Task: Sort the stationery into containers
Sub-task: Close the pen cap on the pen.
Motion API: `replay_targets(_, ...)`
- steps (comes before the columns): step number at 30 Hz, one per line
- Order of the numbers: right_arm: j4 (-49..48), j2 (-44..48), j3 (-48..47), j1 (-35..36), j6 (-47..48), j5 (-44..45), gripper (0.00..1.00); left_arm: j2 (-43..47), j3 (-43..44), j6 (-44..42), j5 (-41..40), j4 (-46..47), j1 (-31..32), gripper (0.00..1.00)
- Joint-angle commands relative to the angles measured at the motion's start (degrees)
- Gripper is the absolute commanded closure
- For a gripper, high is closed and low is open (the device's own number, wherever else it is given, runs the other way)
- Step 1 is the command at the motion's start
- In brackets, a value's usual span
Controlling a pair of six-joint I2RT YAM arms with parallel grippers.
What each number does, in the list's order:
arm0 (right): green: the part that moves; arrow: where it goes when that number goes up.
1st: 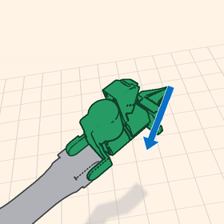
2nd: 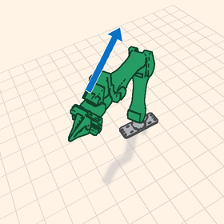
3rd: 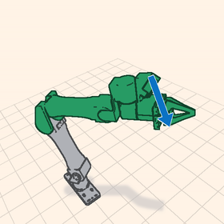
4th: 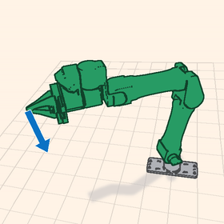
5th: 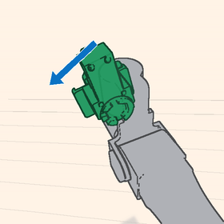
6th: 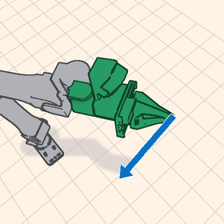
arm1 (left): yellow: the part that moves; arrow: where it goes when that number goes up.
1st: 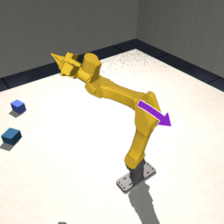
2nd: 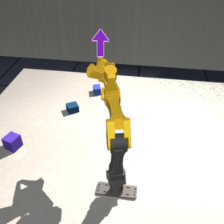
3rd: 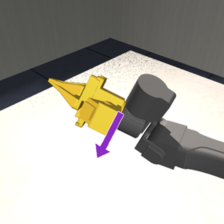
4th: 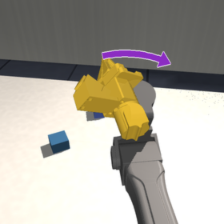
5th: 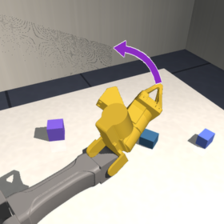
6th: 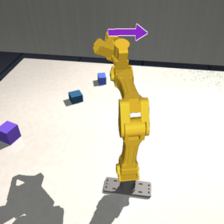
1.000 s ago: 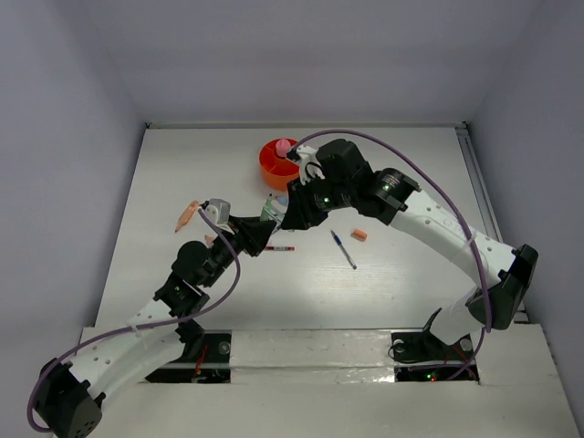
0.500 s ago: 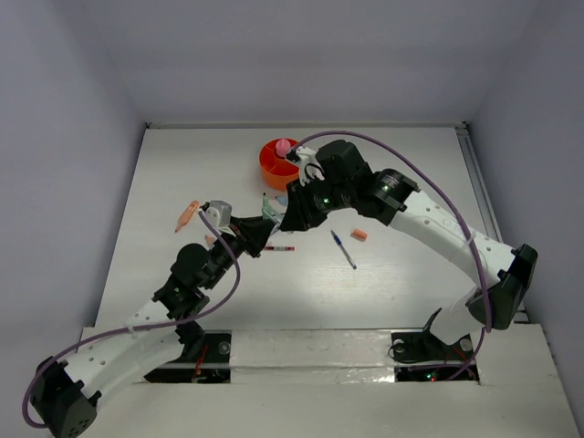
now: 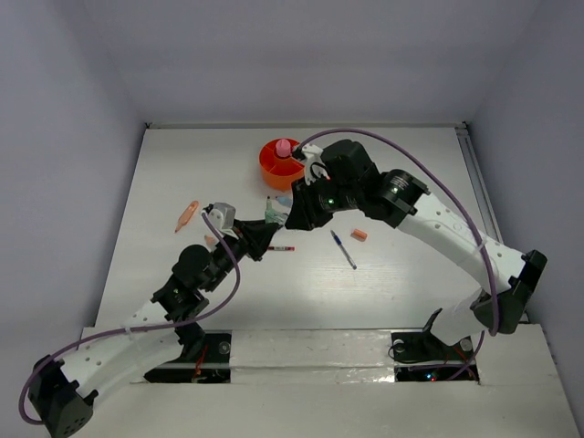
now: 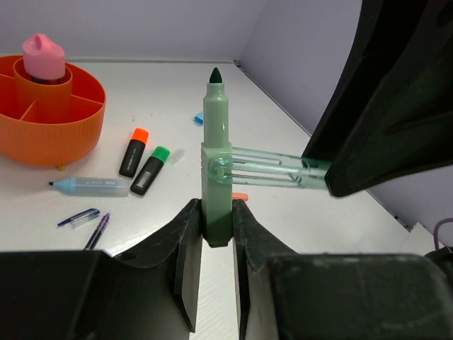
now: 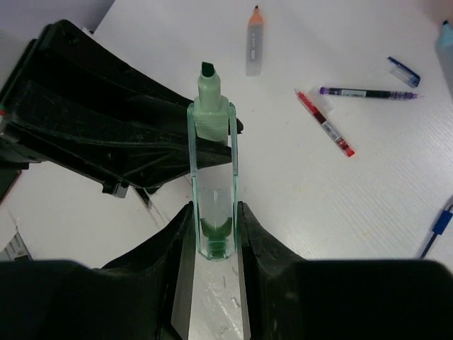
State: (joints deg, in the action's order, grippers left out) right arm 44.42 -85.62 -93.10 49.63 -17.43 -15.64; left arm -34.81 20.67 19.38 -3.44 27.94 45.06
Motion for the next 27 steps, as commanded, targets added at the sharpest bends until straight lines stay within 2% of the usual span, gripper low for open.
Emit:
replay_targets(1,-3.4,4.6,-4.5,-0.9,2.0,11.9,0.99,2.2,-0.1,1.4,0.1,-0.2,1.3,1.0)
replay_targets(9,-14.5,4.9,-4.6,-1.5,3.0,16.9,0.98,2.7,1.3,2.2,2.6,-3.2,4.1,1.0)
replay_targets(14,-18.0,3.2,-5.2,-1.5,3.0,16.1,0.99,4.9,2.9,2.2,3.2,-4.9,4.6,1.0)
replay_targets(27,-17.8,0.9,-6.3,-2.1,1.5,9.0,1.0,6.9,4.6,3.3,5.9,-5.2,5.1,1.0)
